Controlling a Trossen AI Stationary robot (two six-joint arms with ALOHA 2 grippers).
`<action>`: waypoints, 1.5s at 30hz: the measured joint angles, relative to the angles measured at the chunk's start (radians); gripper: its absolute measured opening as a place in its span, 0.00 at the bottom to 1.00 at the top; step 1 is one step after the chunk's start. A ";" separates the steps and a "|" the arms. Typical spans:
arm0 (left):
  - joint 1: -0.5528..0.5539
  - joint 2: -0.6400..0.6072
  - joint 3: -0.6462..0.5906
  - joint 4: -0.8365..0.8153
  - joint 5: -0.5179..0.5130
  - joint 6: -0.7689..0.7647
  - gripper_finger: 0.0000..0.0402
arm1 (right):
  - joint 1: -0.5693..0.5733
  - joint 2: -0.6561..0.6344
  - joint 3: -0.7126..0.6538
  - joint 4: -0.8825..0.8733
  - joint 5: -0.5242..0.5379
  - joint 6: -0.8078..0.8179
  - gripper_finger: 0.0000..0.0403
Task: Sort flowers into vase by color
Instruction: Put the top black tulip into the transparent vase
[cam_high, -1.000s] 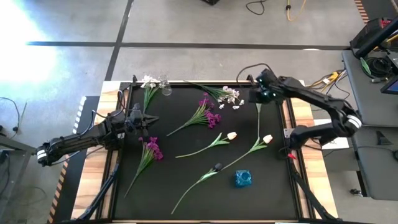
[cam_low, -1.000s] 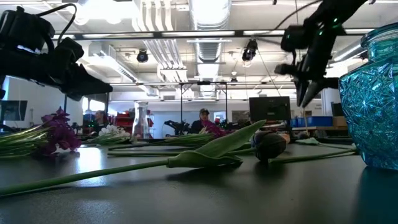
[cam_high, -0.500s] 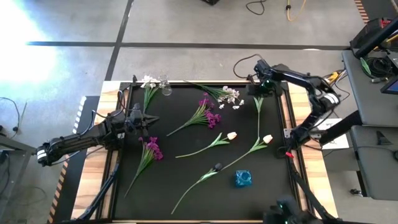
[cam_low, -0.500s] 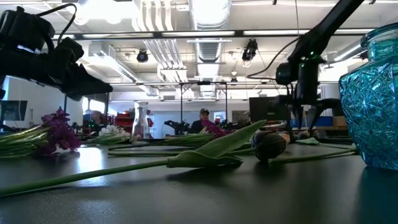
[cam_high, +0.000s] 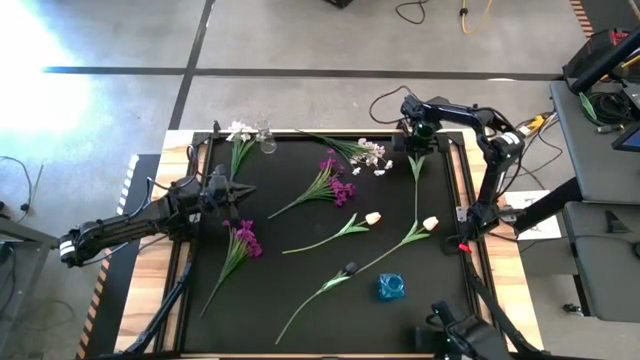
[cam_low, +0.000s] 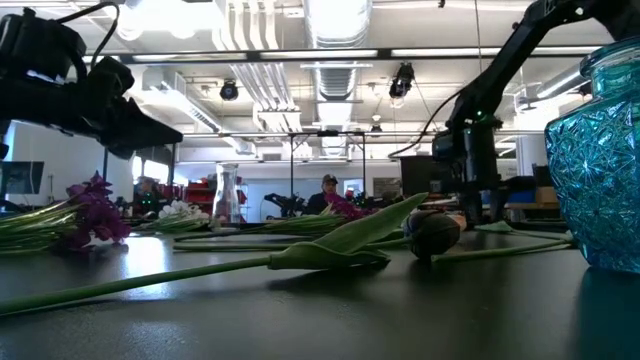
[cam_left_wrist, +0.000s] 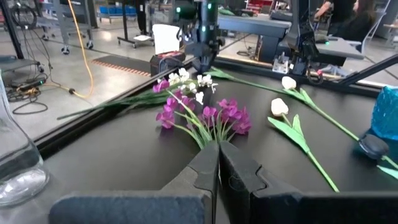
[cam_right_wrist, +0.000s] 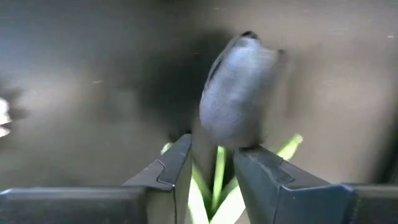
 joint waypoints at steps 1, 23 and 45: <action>0.000 0.000 0.000 0.002 0.000 0.004 0.00 | 0.000 0.004 0.000 -0.004 0.000 -0.001 0.25; 0.001 0.002 0.000 0.143 -0.071 -0.284 0.00 | -0.014 -0.312 0.026 0.000 0.011 -0.129 0.02; 0.001 0.060 0.000 0.138 -0.071 -0.311 0.00 | -0.025 -0.115 -0.105 -0.008 -0.060 -0.084 0.45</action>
